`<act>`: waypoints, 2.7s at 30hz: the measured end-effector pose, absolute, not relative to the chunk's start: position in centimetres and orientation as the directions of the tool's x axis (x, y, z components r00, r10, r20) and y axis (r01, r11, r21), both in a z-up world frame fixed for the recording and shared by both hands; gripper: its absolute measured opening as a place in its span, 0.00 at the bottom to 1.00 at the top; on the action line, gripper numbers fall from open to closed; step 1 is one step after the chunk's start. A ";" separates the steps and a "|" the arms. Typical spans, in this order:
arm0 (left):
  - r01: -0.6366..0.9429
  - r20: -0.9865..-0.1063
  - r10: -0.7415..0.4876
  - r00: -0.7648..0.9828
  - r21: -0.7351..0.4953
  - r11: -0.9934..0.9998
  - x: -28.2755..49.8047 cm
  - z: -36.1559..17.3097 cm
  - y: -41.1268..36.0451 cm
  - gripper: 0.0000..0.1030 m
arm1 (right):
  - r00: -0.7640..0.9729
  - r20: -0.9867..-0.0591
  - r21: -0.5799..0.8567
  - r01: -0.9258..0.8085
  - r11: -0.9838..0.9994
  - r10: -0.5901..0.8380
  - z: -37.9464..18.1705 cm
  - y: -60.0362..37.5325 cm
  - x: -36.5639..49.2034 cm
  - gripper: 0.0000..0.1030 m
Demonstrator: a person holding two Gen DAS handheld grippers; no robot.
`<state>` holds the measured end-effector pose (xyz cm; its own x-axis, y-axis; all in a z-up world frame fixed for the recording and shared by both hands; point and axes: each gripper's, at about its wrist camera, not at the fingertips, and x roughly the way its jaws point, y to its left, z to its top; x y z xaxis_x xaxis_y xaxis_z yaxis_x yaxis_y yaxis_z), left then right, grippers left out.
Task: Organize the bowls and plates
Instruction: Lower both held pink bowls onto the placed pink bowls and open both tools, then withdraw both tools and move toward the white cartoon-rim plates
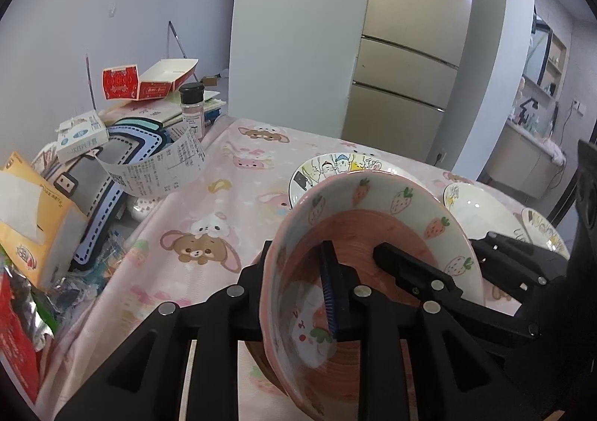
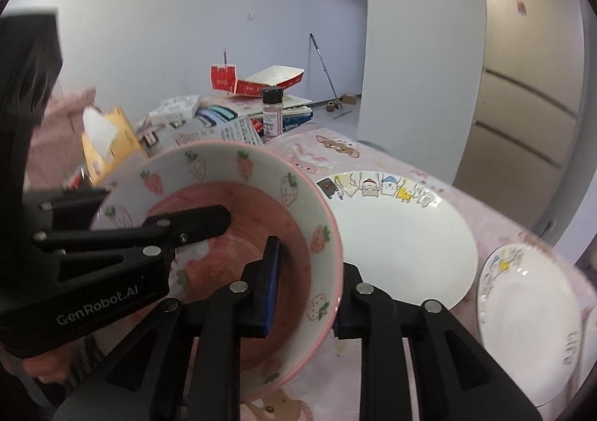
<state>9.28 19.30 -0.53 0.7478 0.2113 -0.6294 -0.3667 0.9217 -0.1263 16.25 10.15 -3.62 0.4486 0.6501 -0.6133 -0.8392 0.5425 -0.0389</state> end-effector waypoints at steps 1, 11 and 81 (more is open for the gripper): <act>-0.366 -0.628 0.213 0.748 -0.122 0.923 9.2 -0.5 19.3 0.22 | 0.453 -0.610 -0.051 -0.841 0.538 0.650 -3.6 10.2 16.2 0.21; -0.355 -0.614 0.286 0.735 0.010 0.935 9.2 -0.5 18.0 0.22 | 0.419 -0.604 -0.047 -0.868 0.495 0.677 -3.9 9.7 16.5 0.20; -0.379 -0.400 0.310 0.863 -0.107 0.919 5.6 3.4 18.6 1.00 | 0.489 -0.330 0.160 -0.814 0.558 0.808 5.6 1.7 18.9 1.00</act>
